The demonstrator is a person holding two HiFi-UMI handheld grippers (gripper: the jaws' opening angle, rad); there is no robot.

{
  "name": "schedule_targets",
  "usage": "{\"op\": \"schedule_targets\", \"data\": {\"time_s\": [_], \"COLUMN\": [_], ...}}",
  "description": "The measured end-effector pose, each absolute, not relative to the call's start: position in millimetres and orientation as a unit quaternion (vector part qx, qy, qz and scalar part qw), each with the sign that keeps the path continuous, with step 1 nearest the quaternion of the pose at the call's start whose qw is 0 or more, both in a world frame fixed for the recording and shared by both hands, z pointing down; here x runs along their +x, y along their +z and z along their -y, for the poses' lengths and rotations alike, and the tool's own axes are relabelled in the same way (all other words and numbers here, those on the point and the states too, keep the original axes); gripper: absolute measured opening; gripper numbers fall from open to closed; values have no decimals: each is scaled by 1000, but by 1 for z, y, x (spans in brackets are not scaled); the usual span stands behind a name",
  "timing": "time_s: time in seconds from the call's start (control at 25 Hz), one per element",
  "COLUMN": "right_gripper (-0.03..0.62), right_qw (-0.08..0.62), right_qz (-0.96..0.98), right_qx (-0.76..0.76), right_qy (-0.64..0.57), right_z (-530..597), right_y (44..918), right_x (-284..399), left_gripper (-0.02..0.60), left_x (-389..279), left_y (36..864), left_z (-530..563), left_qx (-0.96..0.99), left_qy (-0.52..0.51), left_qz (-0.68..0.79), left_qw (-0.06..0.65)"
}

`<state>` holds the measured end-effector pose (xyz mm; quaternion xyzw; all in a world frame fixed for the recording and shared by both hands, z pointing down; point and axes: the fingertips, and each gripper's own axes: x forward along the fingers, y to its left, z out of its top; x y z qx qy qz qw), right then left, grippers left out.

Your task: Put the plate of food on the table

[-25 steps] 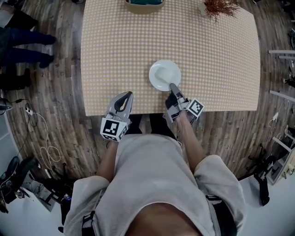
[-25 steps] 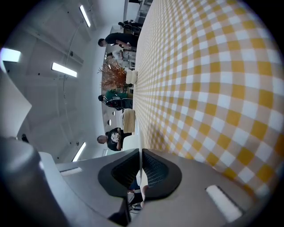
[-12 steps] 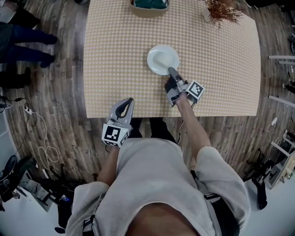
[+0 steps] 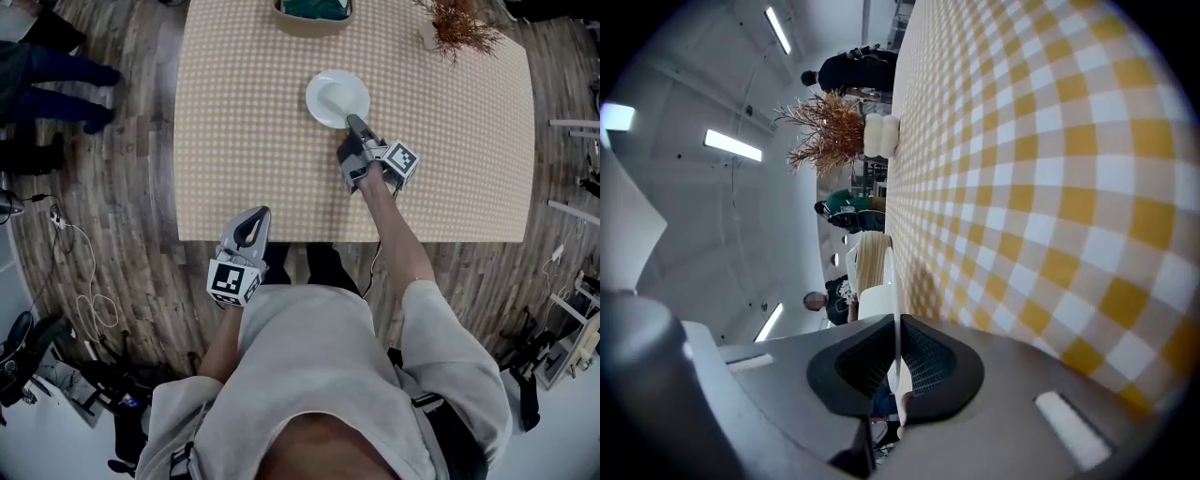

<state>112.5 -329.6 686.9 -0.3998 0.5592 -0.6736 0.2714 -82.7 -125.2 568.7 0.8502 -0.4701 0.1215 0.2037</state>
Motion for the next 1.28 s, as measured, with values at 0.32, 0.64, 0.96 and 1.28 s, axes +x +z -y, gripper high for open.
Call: {"op": "schedule_targets", "data": {"time_s": [0.32,0.64,0.96,1.28], "right_gripper": [15,17,15,15], "right_qw": [275,278,278,258], "right_qz": [-553,-526,-491,-464], "right_qx": [-404,-421,-444,-462], "right_qy": [-674,-685,-696,-710], "right_z": [356,360,361,361], "right_y": [690,695,700,706], "right_x": [107,107,113,113], "left_gripper": [9,9,9,9], "left_x": [-83,-90,-90,-93], "left_y": [574,576,574,574], "left_z": [127,125,128,130], "left_qx": [848,844,845,843], "left_qy": [120,117,109,102], "left_qz": [473,478,478,481], "left_qw": [210,214,213,218]}}
